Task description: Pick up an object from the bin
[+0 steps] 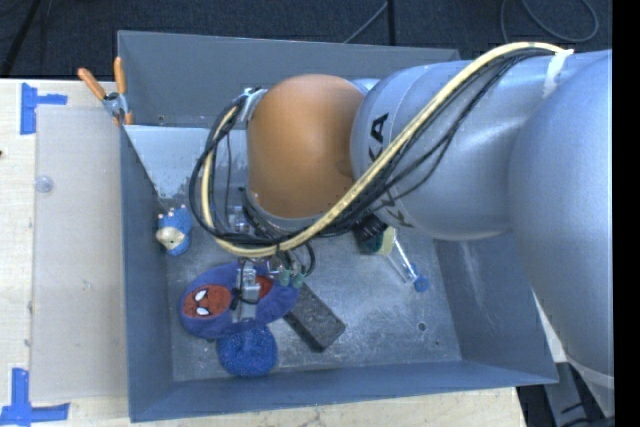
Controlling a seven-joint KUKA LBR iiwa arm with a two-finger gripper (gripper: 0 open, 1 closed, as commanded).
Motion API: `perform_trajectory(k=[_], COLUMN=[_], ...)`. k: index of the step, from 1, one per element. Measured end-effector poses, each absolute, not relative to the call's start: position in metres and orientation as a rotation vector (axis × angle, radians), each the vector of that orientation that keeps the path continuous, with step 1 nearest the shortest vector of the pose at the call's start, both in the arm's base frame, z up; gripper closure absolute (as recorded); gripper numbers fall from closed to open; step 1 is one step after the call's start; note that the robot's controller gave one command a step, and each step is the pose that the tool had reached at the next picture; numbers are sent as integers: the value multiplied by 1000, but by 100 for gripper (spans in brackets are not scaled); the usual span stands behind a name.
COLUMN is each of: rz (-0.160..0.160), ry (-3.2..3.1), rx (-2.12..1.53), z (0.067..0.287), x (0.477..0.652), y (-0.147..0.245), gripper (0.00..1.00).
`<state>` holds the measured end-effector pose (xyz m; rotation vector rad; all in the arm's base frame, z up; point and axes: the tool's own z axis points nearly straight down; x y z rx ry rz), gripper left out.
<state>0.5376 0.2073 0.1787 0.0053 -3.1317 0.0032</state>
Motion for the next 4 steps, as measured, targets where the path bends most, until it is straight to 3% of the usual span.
perform_trajectory(k=[1, 2, 3, 4], rz=[1, 0, -2, -6], ry=[-3139, -3134, -3084, -3099], rx=[-2, 178, 582, 499], z=[183, 146, 89, 73], x=[539, 544, 552, 569], y=[206, 206, 203, 206], gripper=[0, 0, 0, 0])
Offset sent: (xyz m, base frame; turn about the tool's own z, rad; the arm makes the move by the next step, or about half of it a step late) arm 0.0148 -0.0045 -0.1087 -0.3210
